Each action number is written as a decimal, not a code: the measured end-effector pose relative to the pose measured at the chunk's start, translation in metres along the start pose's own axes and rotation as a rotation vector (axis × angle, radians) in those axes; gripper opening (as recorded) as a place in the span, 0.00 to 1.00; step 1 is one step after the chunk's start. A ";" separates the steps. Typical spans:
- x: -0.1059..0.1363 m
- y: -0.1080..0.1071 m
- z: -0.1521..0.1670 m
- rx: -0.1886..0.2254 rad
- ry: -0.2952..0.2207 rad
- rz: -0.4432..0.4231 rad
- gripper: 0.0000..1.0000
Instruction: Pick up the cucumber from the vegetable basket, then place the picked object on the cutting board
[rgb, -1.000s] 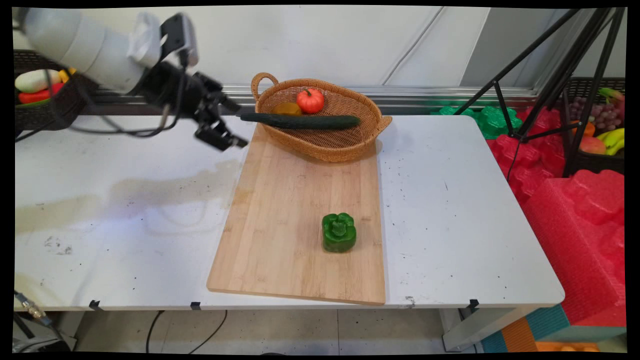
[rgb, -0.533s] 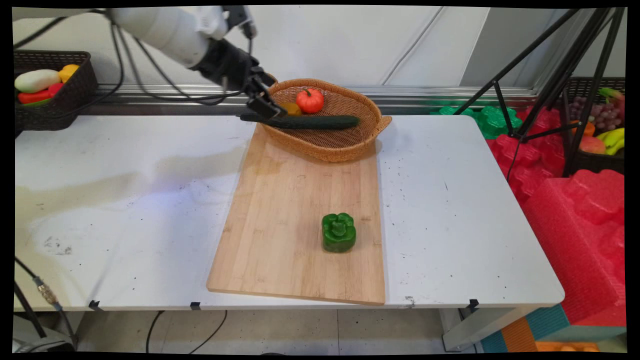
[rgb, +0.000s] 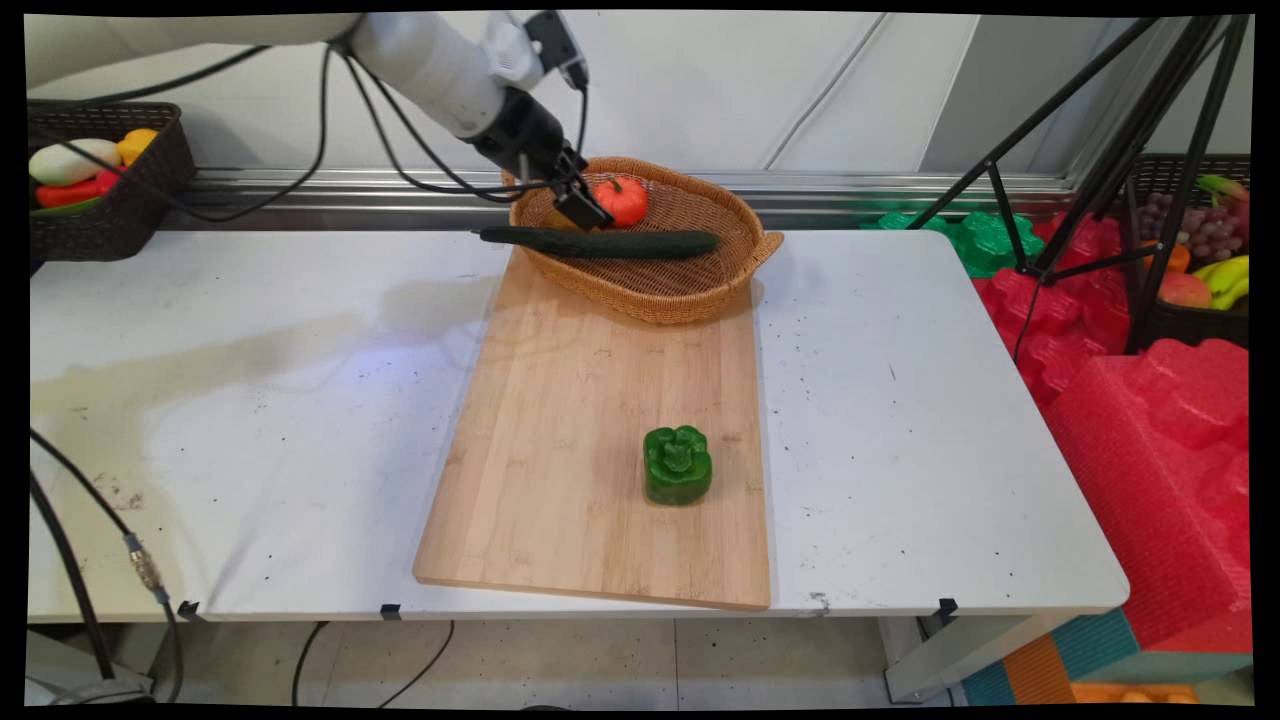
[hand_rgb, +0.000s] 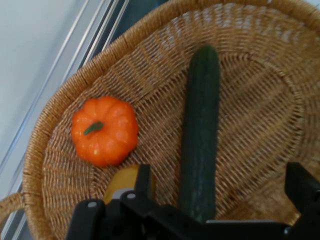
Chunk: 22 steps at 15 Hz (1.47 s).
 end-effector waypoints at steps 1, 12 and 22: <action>0.002 -0.003 0.011 0.000 -0.011 -0.003 1.00; 0.008 -0.016 0.089 -0.043 -0.122 0.000 1.00; 0.011 -0.014 0.108 -0.041 -0.160 -0.002 0.00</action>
